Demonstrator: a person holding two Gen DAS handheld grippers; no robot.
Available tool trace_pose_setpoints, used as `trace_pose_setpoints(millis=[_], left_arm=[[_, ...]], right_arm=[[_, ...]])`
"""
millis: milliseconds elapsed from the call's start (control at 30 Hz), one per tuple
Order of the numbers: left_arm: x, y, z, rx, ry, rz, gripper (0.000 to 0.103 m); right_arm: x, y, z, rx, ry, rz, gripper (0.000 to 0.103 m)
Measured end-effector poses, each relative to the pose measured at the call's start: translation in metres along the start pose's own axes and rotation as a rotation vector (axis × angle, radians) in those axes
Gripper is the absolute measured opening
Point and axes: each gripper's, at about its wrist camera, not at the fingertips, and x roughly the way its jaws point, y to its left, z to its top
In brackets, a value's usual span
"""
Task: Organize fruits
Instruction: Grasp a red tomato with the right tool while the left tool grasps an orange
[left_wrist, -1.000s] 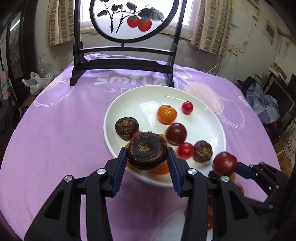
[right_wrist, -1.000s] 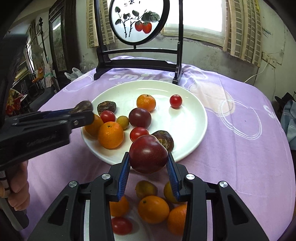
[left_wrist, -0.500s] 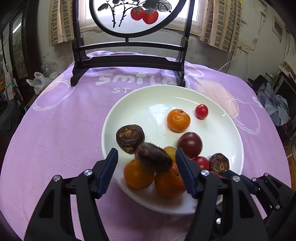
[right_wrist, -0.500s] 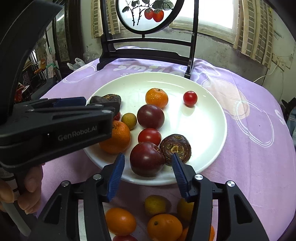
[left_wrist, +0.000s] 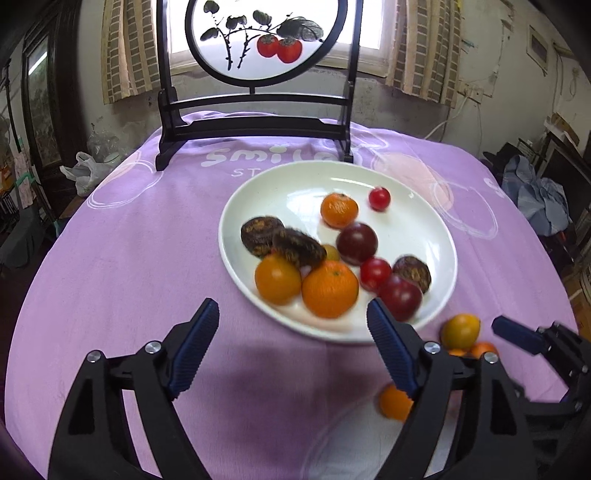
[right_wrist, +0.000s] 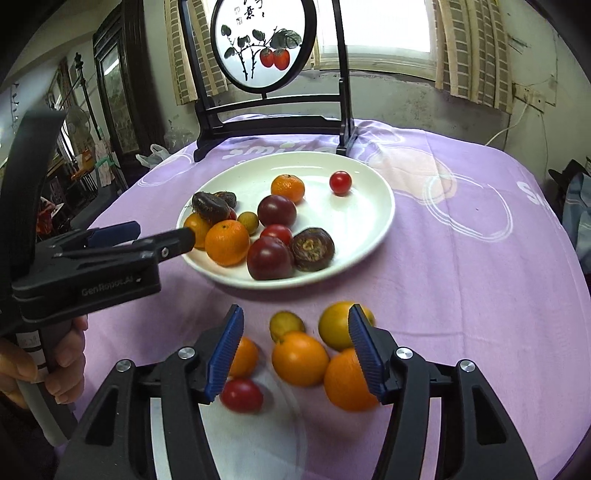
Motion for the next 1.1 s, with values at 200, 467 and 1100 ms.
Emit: trace_pose_setpoints(millis=[200, 467, 1100], left_arm=[[-0.003, 0.000, -0.031, -0.010, 0.041, -0.008, 0.080], [0.004, -0.007, -0.049, 0.067, 0.032, -0.006, 0.080], [0.008, 0.004, -0.046, 0.011, 0.061, -0.019, 0.082]], right_arm=[[-0.012, -0.009, -0.021, 0.015, -0.001, 0.001, 0.060], [-0.026, 0.003, -0.034, -0.041, -0.025, 0.045, 0.060], [0.015, 0.040, -0.049, -0.140, 0.112, 0.060, 0.049]])
